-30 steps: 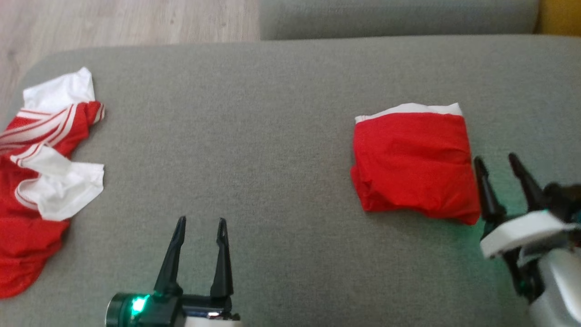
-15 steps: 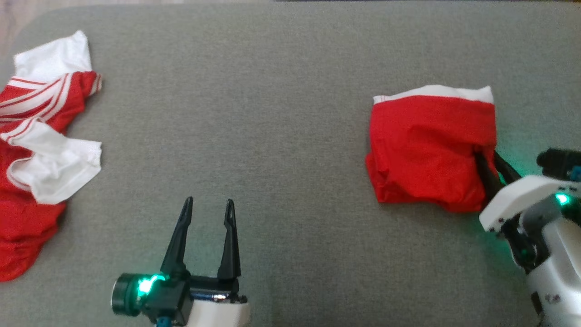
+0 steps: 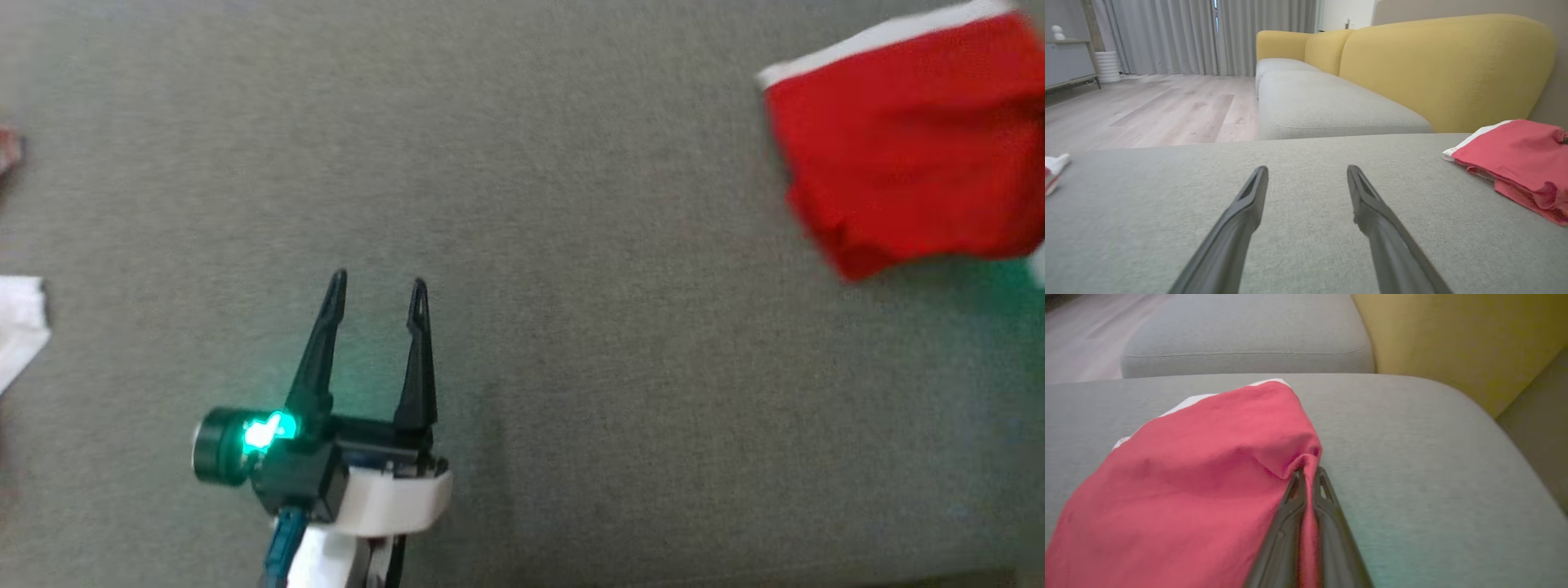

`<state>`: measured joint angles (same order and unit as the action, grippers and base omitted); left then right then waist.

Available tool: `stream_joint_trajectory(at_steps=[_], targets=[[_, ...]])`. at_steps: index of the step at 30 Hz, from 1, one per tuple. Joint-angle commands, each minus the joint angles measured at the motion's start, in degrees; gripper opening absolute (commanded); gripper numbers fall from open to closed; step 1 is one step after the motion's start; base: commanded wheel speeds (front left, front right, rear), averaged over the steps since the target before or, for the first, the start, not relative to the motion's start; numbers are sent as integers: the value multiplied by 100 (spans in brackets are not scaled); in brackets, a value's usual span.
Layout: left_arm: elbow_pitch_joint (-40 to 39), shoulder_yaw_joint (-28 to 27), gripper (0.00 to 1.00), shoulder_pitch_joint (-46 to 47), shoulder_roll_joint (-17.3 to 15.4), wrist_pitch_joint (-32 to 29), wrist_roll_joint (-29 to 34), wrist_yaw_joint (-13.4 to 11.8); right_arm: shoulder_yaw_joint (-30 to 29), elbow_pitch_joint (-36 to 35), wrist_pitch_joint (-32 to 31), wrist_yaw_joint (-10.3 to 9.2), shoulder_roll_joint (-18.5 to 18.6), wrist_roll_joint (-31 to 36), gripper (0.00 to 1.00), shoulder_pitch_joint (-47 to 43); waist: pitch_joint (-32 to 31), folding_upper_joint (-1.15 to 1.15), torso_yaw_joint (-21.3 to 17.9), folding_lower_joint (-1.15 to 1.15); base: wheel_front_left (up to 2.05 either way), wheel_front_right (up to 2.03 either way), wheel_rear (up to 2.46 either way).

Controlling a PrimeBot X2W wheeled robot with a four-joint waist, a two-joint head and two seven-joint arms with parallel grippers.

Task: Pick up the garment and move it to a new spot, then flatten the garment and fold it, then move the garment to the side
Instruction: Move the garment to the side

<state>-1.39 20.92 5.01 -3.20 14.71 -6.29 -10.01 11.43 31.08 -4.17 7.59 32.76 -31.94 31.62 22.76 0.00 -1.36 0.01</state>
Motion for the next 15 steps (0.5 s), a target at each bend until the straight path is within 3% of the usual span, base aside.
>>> stream_joint_trajectory(at_steps=[1, 8, 9, 10, 11, 15], targets=[[-196, -139, 100, 155, 32, 29, 63, 14, -53, -115, 52, -10, 295, 48, 0, 58, 317, 0, -248, -1, 0, 0, 0], [-182, -176, 100, 481, 32, 29, 187, 122, -599, 136, 151, -10, 994, 320, 0, 432, 764, 0, -447, -1, 0, 0, 0], [-169, -174, 100, 503, 32, 29, 198, 139, -666, 195, 192, -10, 1026, 411, 8, 474, 781, 0, -451, -1, 0, 0, 0], [-155, -170, 100, 522, 32, 29, 204, 152, -719, 253, 232, -10, 1033, 501, 45, 510, 789, 0, -450, -1, 0, 0, 0], [-140, -166, 100, 541, 32, 29, 207, 163, -801, 320, 292, -10, 1021, 595, 100, 550, 789, 0, -445, -1, 0, 0, 0], [-77, -177, 100, 561, 32, 29, 194, 181, -1071, 548, 545, -10, 793, 1135, 100, 615, 617, 0, -385, -1, 0, 0, 0]])
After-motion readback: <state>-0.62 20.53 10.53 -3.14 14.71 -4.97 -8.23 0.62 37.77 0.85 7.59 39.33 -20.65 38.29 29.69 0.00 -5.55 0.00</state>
